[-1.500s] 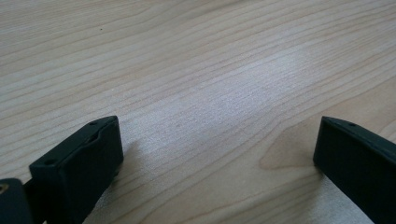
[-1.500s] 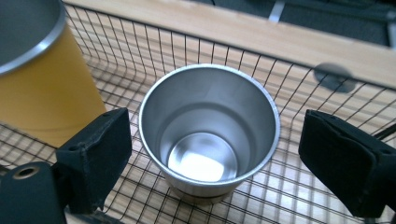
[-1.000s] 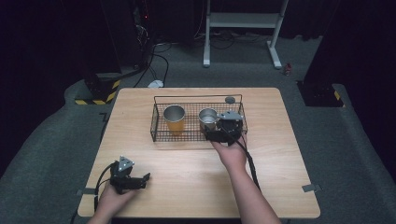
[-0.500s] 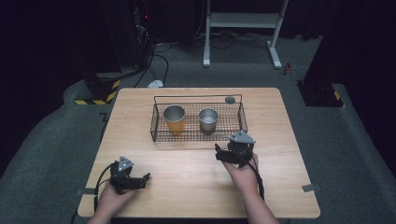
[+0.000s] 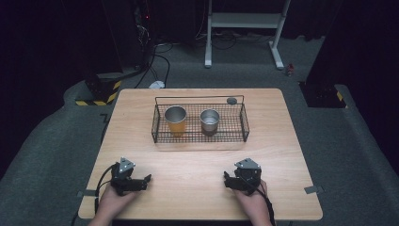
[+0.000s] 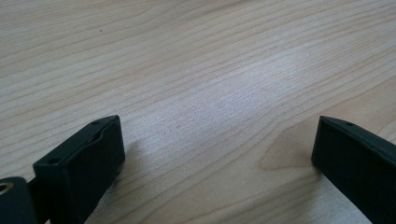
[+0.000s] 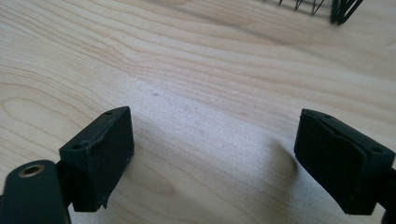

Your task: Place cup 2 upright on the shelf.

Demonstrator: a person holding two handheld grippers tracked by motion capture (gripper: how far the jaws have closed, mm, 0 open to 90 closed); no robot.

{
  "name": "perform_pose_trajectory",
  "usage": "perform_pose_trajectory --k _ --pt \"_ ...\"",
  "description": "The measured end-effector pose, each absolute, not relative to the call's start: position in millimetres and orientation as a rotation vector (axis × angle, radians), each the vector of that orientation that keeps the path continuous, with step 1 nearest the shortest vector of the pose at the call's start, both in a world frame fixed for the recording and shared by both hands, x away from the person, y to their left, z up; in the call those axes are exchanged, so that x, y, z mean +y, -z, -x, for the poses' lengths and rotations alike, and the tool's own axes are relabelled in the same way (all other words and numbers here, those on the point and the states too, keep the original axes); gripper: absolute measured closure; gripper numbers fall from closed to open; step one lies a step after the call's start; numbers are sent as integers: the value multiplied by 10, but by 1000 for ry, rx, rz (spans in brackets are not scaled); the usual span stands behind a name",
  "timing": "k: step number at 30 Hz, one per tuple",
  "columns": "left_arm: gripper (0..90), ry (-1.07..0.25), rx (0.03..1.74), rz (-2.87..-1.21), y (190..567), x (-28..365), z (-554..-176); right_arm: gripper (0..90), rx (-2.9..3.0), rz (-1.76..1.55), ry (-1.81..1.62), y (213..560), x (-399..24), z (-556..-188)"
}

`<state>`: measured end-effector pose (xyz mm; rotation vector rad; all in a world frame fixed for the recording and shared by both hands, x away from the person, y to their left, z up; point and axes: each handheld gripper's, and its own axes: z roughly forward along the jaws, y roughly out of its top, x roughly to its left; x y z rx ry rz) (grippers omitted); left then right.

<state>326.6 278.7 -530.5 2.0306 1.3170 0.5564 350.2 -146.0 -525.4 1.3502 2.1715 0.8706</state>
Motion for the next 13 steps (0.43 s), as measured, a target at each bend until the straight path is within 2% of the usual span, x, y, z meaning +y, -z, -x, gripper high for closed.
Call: perform_pose_trajectory --k 13 --pt "30 -556 1321 -2024 5307 2782 -3271 119 2168 -1379 -876 5256 -1450 -3508"
